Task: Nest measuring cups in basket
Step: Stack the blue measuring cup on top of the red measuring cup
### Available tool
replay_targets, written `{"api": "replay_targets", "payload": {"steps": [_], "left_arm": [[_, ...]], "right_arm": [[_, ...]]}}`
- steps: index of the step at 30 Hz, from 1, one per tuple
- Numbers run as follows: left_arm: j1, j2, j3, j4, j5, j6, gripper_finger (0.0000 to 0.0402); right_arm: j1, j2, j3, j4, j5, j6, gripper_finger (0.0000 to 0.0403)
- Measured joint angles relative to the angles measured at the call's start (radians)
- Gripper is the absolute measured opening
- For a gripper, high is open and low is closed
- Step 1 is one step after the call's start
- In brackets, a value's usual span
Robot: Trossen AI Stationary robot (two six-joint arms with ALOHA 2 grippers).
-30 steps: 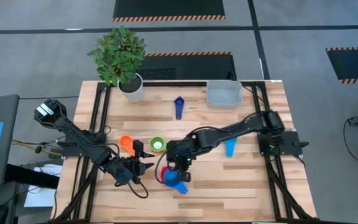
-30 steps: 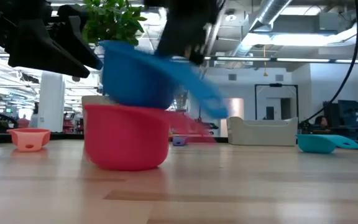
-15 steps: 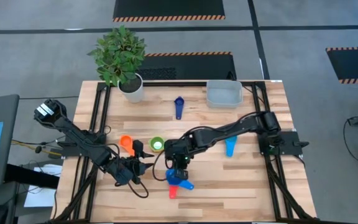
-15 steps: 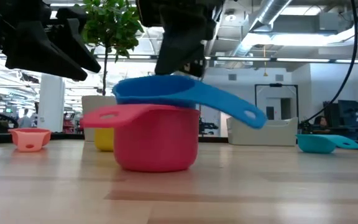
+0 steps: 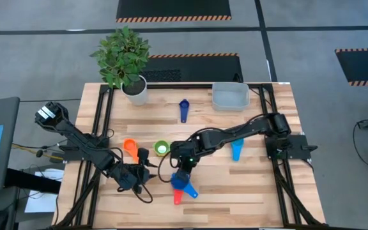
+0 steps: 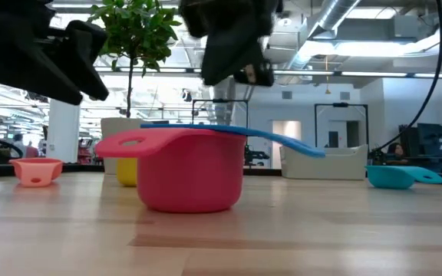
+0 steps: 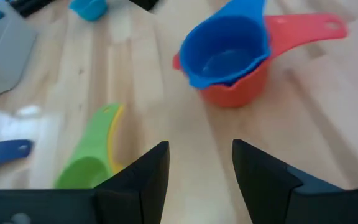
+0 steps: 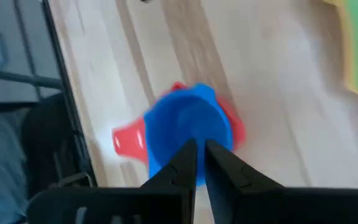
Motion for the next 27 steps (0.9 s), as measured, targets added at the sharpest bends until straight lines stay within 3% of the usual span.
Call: {"api": "replay_targets", "payload": {"steps": [4,8,15,22,27], "left_arm": [[-0.015,0.014,0.0,0.061,0.026,0.0,0.0169],[-0.02,0.099,-0.001,0.205,0.154,0.055,0.0169],[-0.019,0.245,0.042,0.28,0.191,0.077,0.0169],[0.021,0.333,0.114,0.286,0.314,0.112,0.0169],[0.076,0.363,0.124,0.303,0.459,0.143,0.0169]], "right_arm": [[0.039,-0.025,-0.007,-0.18,0.117,0.008,0.0052],[0.101,-0.015,-0.048,-0.244,0.155,0.121,0.0036],[0.192,-0.005,-0.119,-0.188,0.215,0.253,0.0007],[0.197,-0.002,-0.153,-0.052,0.207,0.258,0.0017],[0.198,0.0,-0.19,-0.057,0.184,0.264,0.0007]]}}
